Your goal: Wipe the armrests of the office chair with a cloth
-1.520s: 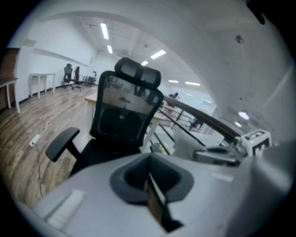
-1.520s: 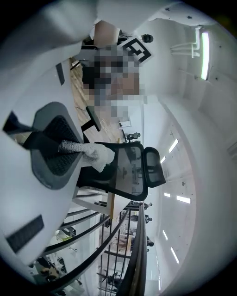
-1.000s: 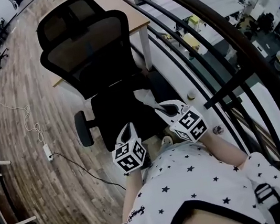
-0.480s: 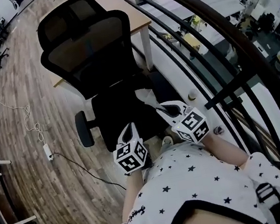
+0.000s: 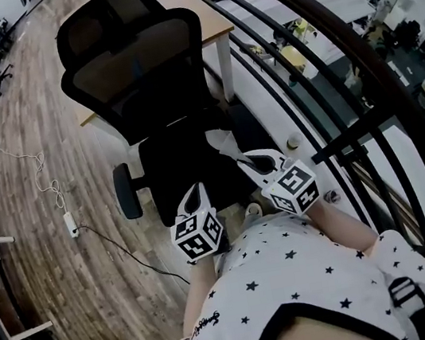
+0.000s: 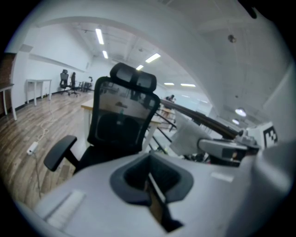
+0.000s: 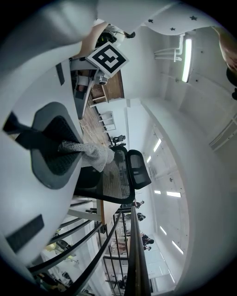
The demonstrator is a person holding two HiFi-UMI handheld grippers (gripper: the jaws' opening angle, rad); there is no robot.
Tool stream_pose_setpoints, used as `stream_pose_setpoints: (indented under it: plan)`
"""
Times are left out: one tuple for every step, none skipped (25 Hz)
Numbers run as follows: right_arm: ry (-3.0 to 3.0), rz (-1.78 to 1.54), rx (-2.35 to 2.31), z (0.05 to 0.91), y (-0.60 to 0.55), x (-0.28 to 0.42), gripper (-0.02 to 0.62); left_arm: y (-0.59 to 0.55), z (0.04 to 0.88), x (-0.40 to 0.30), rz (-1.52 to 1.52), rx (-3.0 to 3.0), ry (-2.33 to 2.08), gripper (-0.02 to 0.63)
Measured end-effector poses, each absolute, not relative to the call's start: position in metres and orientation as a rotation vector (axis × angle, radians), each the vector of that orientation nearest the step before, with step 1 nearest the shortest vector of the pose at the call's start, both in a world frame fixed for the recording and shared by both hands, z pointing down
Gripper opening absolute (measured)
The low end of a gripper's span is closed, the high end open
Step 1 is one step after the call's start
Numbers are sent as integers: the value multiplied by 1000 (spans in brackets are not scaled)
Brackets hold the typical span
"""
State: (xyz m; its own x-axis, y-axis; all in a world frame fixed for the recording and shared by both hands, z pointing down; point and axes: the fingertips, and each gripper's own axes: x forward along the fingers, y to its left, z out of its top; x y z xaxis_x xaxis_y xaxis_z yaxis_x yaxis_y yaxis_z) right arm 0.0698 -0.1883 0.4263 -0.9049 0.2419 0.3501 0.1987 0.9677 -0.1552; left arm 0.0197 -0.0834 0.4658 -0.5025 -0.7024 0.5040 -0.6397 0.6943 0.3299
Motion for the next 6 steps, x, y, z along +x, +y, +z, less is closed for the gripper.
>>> stream_pose_setpoints:
  plan:
    - [-2744, 166, -319, 426, -188, 69, 32, -84, 466, 19, -132, 1023, -2280, 6]
    - [-2745, 169, -320, 426, -189, 68, 32, -84, 467, 18, -132, 1024, -2279, 6]
    - [-2745, 172, -321, 427, -189, 67, 32, -85, 467, 18, -133, 1025, -2277, 6]
    - [-2746, 175, -322, 427, -189, 67, 32, -85, 467, 17, -134, 1025, -2276, 6]
    - [-2746, 178, -323, 427, -189, 66, 32, -85, 468, 16, -135, 1025, -2275, 6]
    - [-2746, 181, -324, 427, -189, 65, 32, -86, 468, 16, -136, 1026, -2274, 6]
